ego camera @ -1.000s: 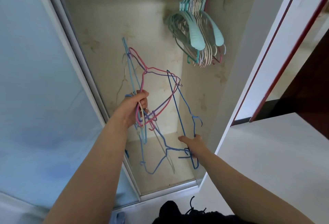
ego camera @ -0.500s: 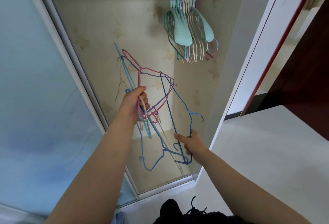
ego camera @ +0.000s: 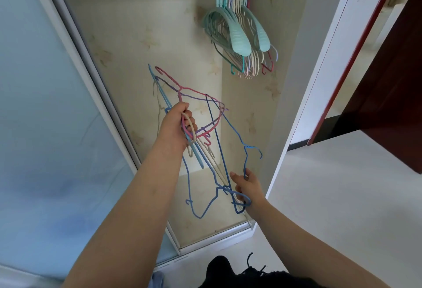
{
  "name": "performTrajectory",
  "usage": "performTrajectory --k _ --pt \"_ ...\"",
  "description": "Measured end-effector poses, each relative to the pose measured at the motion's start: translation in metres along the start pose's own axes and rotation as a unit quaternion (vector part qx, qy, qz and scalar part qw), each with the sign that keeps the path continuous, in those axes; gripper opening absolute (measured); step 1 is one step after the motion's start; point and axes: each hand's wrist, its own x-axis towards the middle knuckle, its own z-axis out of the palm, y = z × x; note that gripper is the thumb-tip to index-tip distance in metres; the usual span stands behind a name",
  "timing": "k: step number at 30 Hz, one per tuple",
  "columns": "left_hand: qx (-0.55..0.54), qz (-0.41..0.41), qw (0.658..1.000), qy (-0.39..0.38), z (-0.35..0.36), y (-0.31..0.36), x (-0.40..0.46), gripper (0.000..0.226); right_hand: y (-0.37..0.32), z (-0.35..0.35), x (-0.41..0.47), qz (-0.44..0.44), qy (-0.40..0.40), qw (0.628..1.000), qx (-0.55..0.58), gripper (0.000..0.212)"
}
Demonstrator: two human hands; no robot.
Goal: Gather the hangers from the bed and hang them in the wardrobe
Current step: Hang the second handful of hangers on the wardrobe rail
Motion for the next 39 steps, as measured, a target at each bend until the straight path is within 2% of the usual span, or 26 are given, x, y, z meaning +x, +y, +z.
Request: performTrajectory --k 3,7,10,13,16,20,27,30,35,37,39 --pt "-0.002 -0.01 1.0 0.004 0.004 0.002 -0.002 0.034 0.005 0.005 0.0 -0.037 0.044 0.998 -0.02 0.042" --pt "0.016 -0.002 1.0 0.015 0.012 0.004 -0.004 0.035 0.002 0.008 -0.003 -0.048 0.106 0.993 -0.027 0.033" --pt "-0.009 -0.011 1.0 0.02 0.013 0.007 -0.003 0.035 -0.004 0.006 -0.007 -0.041 0.118 0.992 0.004 0.026" --pt "-0.036 -0.014 0.999 0.028 0.009 0.007 0.001 0.034 -0.011 0.004 -0.014 -0.022 0.076 0.996 0.026 0.02" --pt "-0.044 -0.005 0.999 0.025 0.003 0.009 0.008 0.034 -0.017 -0.003 -0.024 0.01 -0.017 0.997 0.075 0.013" --pt "-0.057 0.014 0.998 0.018 -0.008 0.012 0.018 0.033 -0.019 -0.012 -0.038 0.081 -0.112 0.982 0.129 0.013" --pt "-0.087 0.017 0.996 0.027 -0.027 0.007 0.033 0.031 -0.023 -0.021 -0.047 0.135 -0.115 0.96 0.218 0.013" --pt "-0.073 0.024 0.997 0.024 -0.028 0.005 0.033 0.032 -0.024 -0.023 -0.045 0.112 -0.117 0.963 0.215 0.014" --pt "-0.037 0.009 0.999 0.034 -0.027 0.006 0.033 0.032 -0.023 -0.019 -0.047 0.017 -0.095 0.986 0.135 0.031" --pt "-0.007 -0.015 0.999 0.033 -0.026 0.01 0.032 0.034 -0.022 -0.018 -0.049 -0.018 -0.081 0.99 0.111 0.036" --pt "-0.023 -0.057 0.998 0.024 -0.025 0.012 0.033 0.034 -0.024 -0.017 -0.048 -0.041 -0.071 0.993 0.08 0.042"
